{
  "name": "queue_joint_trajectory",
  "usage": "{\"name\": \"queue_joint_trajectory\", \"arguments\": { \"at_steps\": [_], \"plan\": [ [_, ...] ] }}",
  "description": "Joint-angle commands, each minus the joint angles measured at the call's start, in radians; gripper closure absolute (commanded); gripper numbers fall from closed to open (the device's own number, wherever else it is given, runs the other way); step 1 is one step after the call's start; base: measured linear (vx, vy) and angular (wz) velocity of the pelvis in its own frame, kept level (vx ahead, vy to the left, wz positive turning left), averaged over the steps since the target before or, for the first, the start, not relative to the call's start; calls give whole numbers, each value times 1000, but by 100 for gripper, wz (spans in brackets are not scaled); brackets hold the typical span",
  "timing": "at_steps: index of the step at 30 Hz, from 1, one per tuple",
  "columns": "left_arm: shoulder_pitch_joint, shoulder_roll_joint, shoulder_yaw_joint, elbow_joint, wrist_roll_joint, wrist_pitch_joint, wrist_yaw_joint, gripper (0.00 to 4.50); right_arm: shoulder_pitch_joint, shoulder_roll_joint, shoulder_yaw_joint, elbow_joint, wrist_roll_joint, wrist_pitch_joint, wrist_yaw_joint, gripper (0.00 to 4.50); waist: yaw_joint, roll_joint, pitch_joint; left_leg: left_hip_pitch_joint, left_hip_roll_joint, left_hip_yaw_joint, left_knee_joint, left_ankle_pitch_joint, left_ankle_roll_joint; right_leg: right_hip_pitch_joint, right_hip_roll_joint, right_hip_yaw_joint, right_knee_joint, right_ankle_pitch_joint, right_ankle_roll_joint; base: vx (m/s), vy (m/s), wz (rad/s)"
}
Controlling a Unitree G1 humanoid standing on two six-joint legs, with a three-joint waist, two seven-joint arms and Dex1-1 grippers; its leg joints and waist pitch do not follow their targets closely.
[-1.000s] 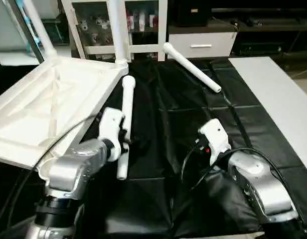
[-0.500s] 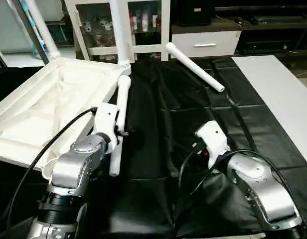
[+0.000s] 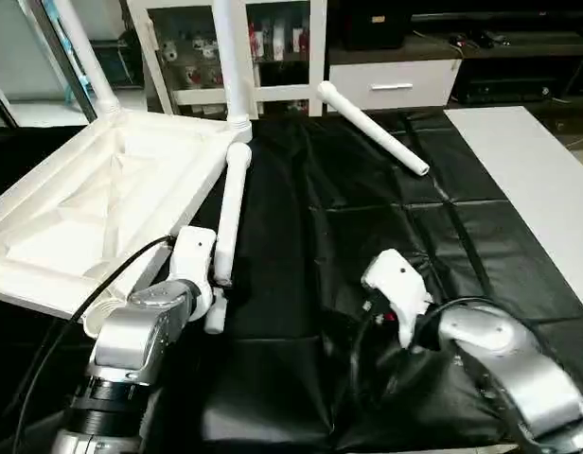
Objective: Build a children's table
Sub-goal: Pick table leg
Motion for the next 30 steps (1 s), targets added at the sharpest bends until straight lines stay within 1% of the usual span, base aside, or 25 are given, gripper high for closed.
{"name": "queue_joint_trajectory", "arguments": {
  "at_steps": [1, 5, 7, 8, 10, 12, 13, 14, 15, 16, 17, 20, 21, 22, 23, 25, 27, 28, 29, 30],
  "plan": [
    [8, 22, -9, -27, -4, 18, -21, 38, -8, -9, -10, -24, 9, 11, 10, 121, 2, -2, -52, 38, 63, -43, -79, -238, 3, 20, -84, 45, -93, -51, -185, 0, 0, 0],
    [9, 35, -7, -36, -9, 26, -36, 79, -12, -22, -13, -26, 9, 16, 11, 121, 0, -1, -53, 38, 63, -43, -79, -225, 10, 20, -83, 44, -92, -41, -192, 0, 0, 0],
    [10, 44, -9, -39, -15, 32, -54, 84, -13, -27, -12, -28, 16, 20, 12, 121, -1, -1, -53, 38, 63, -42, -78, -223, 13, 19, -82, 44, -91, -34, -197, 0, 0, 0],
    [12, 49, -11, -43, -18, 38, -64, 91, -13, -30, -11, -29, 19, 21, 13, 121, 0, 1, -53, 39, 63, -43, -78, -225, 11, 19, -82, 44, -91, -36, -197, 0, 0, 0],
    [19, 60, -21, -55, -28, 50, -89, 115, -15, -31, -7, -29, 19, 22, 12, 121, -1, 1, -53, 39, 64, -43, -80, -228, 8, 19, -82, 44, -90, -38, -196, 0, 0, 0],
    [25, 67, -29, -64, -32, 55, -105, 125, -16, -27, -3, -29, 19, 24, 10, 121, -1, 0, -53, 39, 63, -43, -79, -229, 8, 19, -82, 44, -90, -36, -197, 0, 0, 0],
    [30, 75, -39, -71, -38, 54, -125, 143, -18, -26, 2, -30, 19, 25, 9, 121, -1, 1, -52, 39, 63, -42, -80, -234, 7, 18, -83, 44, -92, -41, -198, 0, 0, 0],
    [33, 82, -46, -75, -40, 58, -135, 143, -18, -26, 3, -30, 20, 25, 8, 121, -1, 1, -51, 39, 63, -42, -80, -238, 6, 18, -82, 44, -92, -46, -198, 0, 0, 0],
    [33, 82, -48, -75, -40, 58, -136, 158, -18, -26, 3, -30, 20, 25, 8, 121, 0, 2, -51, 41, 64, -42, -81, -248, 1, 17, -83, 44, -93, -59, -197, 0, 0, 0],
    [40, 97, -67, -85, -39, 63, -154, 167, -17, -27, 5, -30, 21, 23, 8, 121, 0, 2, -50, 42, 65, -43, -83, -257, -3, 16, -82, 44, -93, -68, -195, 0, 0, 0],
    [41, 101, -72, -87, -39, 65, -160, 167, -16, -28, 6, -30, 21, 23, 8, 121, 0, 2, -50, 41, 65, -43, -83, -258, -4, 16, -82, 45, -93, -68, -194, 0, 0, 0],
    [48, 111, -86, -98, -43, 74, -179, 197, -15, -29, 7, -31, 20, 22, 7, 121, 0, 2, -51, 41, 64, -42, -82, -252, -7, 17, -83, 45, -93, -62, -191, 0, 0, 0],
    [52, 118, -97, -104, -44, 74, -193, 203, -15, -30, 7, -30, 20, 21, 7, 121, -1, 4, -52, 41, 64, -42, -82, -245, -7, 17, -82, 45, -92, -51, -192, 0, 0, 0],
    [54, 122, -103, -106, -45, 73, -201, 219, -14, -31, 7, -29, 19, 19, 8, 121, -1, 4, -51, 40, 64, -43, -83, -244, -6, 17, -81, 44, -91, -47, -192, 0, 0, 0],
    [57, 127, -110, -109, -45, 64, -210, 219, -14, -31, 7, -29, 19, 17, 8, 121, -1, 3, -51, 41, 64, -42, -83, -245, -6, 17, -81, 45, -92, -47, -192, 0, 0, 0],
    [60, 140, -125, -113, -43, 45, -228, 236, -13, -32, 7, -28, 18, 15, 8, 121, -1, 2, -51, 40, 63, -42, -83, -250, -7, 17, -81, 44, -92, -52, -191, 0, 0, 0],
    [64, 164, -156, -117, -35, 5, -267, 242, -13, -34, 9, -28, 16, 10, 8, 121, -1, 3, -51, 41, 63, -43, -84, -258, -8, 16, -81, 44, -93, -60, -187, 0, 0, 0],
    [67, 184, -179, -119, -26, -25, -297, 260, -13, -35, 10, -29, 16, 9, 9, 121, -2, 4, -50, 42, 63, -42, -84, -264, -10, 15, -81, 46, -94, -77, -184, 0, 0, 0],
    [70, 206, -204, -120, -15, -60, -329, 266, -12, -36, 9, -31, 17, 8, 10, 121, 0, 3, -50, 42, 63, -43, -85, -265, -9, 14, -83, 46, -97, -86, -181, 0, 0, 0],
    [70, 229, -229, -121, -6, -89, -364, 266, -12, -38, 7, -32, 18, 5, 12, 121, -2, -3, -49, 41, 64, -41, -87, -272, -11, 14, -80, 47, -96, -94, -177, 0, 0, 0]
  ]
}}
